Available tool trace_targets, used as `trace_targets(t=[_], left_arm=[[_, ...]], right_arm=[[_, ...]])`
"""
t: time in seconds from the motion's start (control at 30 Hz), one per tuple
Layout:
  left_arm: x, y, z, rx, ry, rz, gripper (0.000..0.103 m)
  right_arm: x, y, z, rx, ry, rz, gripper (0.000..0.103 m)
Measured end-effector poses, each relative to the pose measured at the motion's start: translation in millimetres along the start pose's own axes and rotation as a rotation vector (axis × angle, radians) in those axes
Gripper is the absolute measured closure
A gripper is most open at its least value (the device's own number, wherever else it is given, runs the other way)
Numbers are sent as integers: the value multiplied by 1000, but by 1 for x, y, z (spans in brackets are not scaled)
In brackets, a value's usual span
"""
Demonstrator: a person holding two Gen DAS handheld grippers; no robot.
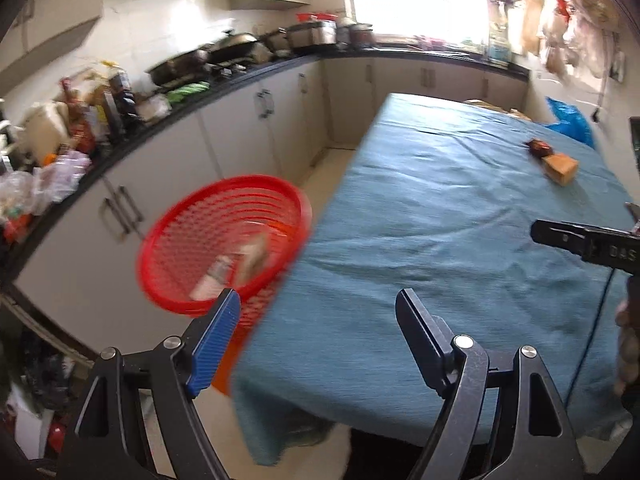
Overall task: Collect trash
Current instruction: 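Return both open tools from the basket to the remaining trash on the table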
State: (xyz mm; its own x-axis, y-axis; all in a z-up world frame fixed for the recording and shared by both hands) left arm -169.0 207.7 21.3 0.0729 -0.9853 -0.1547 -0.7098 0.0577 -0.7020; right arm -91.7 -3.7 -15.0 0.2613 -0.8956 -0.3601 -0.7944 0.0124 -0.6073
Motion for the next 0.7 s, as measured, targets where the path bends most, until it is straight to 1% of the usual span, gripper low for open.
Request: trace_targets(t=[0.1,0.17,0.2,0.27,0.4,0.43,0.53,0.63,0.7], left_arm=[[20,-2,6,-13,69,18,24],[33,-3,11,-14,120,30,24],[39,-3,13,-16,141,33,24],[52,-6,19,-20,182,40,24],[71,-11,33,-33,232,46,24],[75,-12,37,-36,240,47,24],[83,-17,44,-43,262,49,24],[89,-20,49,-43,264,54,24],[93,-21,52,-51,266,70,21]], right_arm=[[33,-7,-8,12,41,51,25],[65,-20,-16,30,79,103,25],[75,-26,-19,38,94,116,23],[104,-45,-24,60,139,151,23],[153,-92,-24,104,209,216,21],[164,-109,-19,108,236,210,21],[179,-146,1,93,286,173,18],[193,-173,32,43,299,174,18],[201,-184,54,-1,298,187,18]])
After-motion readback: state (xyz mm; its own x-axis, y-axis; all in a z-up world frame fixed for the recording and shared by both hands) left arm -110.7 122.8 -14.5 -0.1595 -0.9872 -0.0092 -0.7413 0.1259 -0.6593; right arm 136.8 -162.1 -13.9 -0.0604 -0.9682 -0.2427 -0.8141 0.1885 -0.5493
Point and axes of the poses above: each gripper's, at about its wrist camera, not at the fingertips, and z roughly the way its jaws point, x to its right, y to its underside, the point moved 5 cm from there along z, roughly the way its jaws point, and after that the axes turned 4 degrees about z, right-handed, at the moved point
